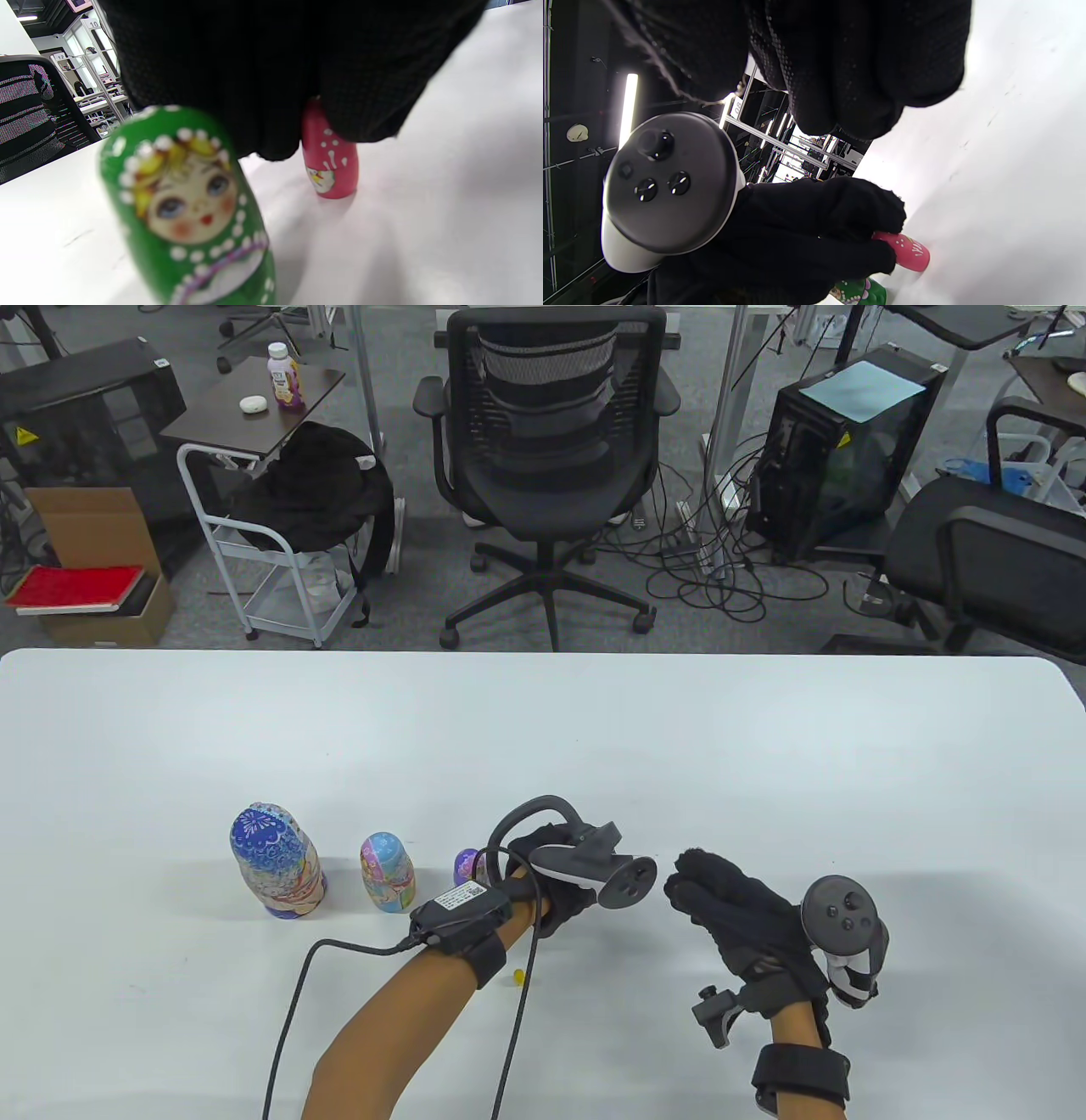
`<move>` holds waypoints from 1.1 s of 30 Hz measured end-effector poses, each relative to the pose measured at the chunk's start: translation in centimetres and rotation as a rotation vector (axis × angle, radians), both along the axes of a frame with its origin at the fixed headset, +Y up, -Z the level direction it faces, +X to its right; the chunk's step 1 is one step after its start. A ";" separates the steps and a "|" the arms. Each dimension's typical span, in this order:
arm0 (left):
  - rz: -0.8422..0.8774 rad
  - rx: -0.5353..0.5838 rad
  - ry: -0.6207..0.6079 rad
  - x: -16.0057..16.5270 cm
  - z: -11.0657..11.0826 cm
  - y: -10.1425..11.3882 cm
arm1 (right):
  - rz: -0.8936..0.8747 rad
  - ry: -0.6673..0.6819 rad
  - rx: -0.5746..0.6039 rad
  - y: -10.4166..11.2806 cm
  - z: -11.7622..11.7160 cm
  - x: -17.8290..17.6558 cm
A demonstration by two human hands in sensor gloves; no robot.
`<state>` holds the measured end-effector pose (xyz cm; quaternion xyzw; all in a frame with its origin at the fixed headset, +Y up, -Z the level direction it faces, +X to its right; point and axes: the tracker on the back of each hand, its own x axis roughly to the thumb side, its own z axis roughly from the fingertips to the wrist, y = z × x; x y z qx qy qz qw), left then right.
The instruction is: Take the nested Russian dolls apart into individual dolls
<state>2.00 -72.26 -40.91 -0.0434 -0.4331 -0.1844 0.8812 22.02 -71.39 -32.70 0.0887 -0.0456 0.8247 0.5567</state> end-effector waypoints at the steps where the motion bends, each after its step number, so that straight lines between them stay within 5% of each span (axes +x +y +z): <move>1: 0.001 0.001 -0.001 0.0 0.0 0.0 | 0.000 0.001 0.000 0.0 0.0 0.0; 11: 0.019 0.032 -0.036 0.0 1.1 2.4 | -0.016 0.003 -0.002 -0.1 -0.1 0.1; 17: 0.125 0.038 -0.108 -2.6 5.1 6.3 | -0.011 0.005 0.003 -0.1 -0.1 0.0; 24: 0.011 -0.015 -0.092 -7.5 9.0 3.6 | -0.005 0.005 0.003 -0.2 0.0 -0.1; 28: 0.067 -0.079 -0.048 -9.3 9.8 1.9 | 0.006 0.011 0.002 -0.3 -0.1 -0.3; 33: 0.084 -0.025 -0.062 -9.6 10.1 0.6 | 0.023 0.020 -0.003 -0.4 0.0 -0.5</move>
